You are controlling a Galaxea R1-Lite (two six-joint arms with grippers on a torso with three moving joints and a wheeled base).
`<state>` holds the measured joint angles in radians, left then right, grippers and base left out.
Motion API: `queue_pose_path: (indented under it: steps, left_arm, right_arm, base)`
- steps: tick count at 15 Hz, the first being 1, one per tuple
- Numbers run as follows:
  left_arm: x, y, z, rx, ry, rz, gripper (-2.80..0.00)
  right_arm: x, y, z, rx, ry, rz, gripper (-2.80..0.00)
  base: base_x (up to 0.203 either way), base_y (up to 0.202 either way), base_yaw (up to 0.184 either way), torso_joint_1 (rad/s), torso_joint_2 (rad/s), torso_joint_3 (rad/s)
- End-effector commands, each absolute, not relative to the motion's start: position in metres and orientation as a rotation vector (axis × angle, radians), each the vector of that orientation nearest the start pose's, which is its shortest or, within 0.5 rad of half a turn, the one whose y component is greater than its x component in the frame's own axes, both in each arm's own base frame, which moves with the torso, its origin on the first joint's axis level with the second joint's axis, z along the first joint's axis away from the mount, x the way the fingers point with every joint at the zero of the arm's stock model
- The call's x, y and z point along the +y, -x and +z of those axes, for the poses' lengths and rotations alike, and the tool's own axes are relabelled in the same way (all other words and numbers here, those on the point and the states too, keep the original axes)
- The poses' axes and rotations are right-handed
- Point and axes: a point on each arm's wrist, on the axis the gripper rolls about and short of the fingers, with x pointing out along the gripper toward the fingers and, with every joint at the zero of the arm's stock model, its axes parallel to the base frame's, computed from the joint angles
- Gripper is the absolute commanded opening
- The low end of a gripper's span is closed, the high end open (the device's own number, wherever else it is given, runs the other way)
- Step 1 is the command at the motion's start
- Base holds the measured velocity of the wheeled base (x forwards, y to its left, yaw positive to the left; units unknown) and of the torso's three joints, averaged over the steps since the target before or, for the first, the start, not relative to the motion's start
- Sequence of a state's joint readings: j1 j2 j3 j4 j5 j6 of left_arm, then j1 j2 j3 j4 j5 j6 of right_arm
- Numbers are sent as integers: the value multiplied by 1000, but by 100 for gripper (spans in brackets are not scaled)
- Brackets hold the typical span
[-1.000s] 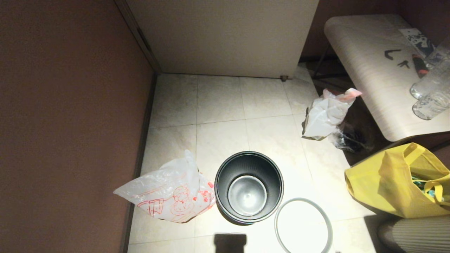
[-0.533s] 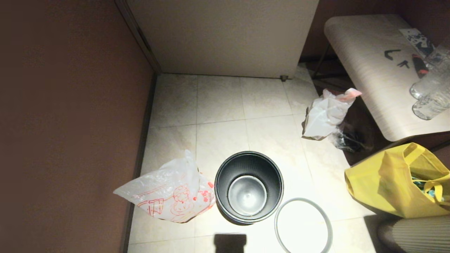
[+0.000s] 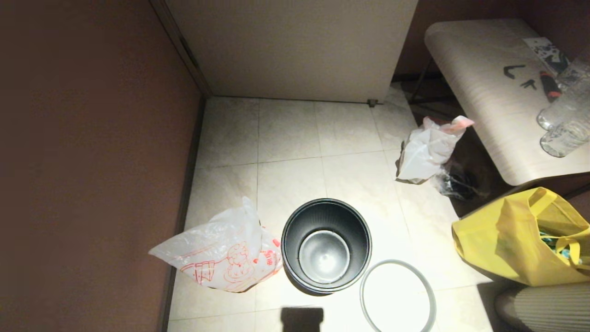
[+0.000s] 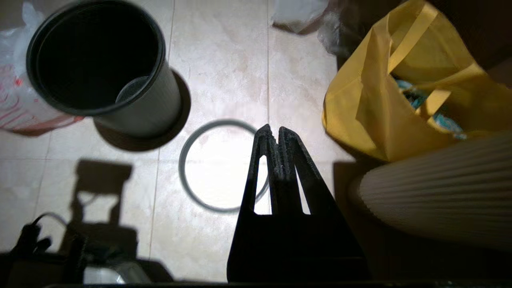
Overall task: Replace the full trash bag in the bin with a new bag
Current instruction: Pick up a new trash bag
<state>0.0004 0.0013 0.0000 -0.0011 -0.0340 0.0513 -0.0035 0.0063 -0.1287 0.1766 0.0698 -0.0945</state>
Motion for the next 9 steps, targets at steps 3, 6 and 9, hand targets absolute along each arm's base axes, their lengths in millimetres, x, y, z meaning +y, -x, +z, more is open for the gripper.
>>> queue_pose_path:
  steps: [3,6,9]
  left_arm:
    - [-1,22,75,2,-51,-34,-280]
    - [-1,22,75,3,-52,-34,-280]
    - [-1,22,75,2,-52,-34,-280]
  right_arm:
    - [1,24,75,35,116,56,-280]
    - [1,24,75,32,93,55,-280]
    - [1,24,75,32,71,46,-280]
  base:
    - [0,0,0,0,0,0]
    - [0,0,0,0,0,0]
    - [0,0,0,0,0,0]
